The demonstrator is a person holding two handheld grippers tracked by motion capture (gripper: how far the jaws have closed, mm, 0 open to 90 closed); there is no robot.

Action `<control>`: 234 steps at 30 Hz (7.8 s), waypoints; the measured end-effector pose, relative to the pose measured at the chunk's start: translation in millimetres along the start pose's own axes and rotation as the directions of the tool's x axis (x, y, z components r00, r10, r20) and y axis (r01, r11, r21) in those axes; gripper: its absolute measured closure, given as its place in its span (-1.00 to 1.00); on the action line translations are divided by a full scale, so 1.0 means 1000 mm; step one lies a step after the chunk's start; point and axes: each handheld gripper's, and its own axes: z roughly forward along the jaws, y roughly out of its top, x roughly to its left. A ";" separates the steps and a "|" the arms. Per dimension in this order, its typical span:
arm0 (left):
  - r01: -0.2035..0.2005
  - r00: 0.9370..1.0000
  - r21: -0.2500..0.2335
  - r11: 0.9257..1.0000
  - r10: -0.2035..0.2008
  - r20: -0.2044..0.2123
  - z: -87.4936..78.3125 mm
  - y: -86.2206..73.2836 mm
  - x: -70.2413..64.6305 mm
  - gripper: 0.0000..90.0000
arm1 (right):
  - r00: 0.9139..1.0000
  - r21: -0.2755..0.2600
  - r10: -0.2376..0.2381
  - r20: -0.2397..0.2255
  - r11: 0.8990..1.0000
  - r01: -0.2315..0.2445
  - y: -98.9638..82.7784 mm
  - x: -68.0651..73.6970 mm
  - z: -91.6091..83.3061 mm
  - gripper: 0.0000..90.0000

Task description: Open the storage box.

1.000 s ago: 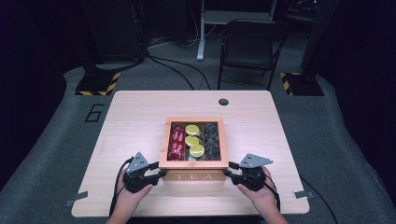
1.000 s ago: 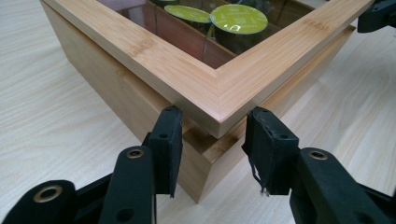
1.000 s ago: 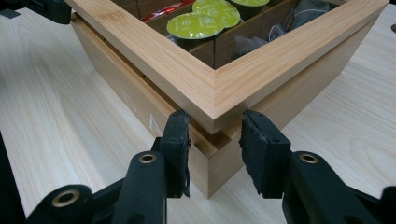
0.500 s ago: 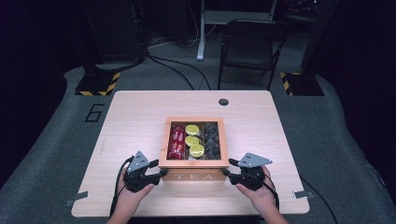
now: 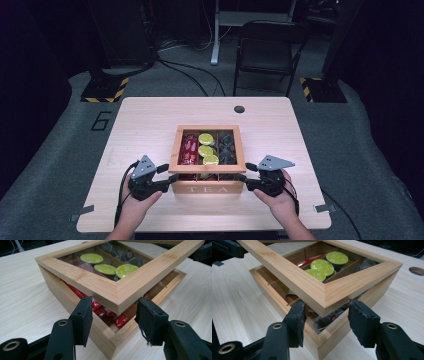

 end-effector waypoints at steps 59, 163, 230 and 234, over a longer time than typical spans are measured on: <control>-0.027 0.998 -0.035 0.999 0.025 -0.061 -0.009 0.081 0.019 0.09 | 0.993 -0.005 -0.100 0.055 0.995 0.100 0.086 -0.020 -0.016 0.14; 0.071 0.988 -0.067 0.995 -0.080 -0.135 0.037 0.137 0.076 0.32 | 0.979 0.007 -0.038 0.199 0.999 0.038 0.116 -0.083 0.063 0.25; 0.123 0.980 -0.076 0.990 -0.133 -0.151 0.054 0.134 0.091 0.35 | 0.967 0.036 0.043 0.252 0.998 -0.053 0.110 -0.102 0.097 0.42; 0.123 0.980 -0.088 0.989 -0.135 -0.148 0.053 0.134 0.090 0.35 | 0.966 0.037 0.050 0.254 0.997 -0.062 0.111 -0.102 0.097 0.42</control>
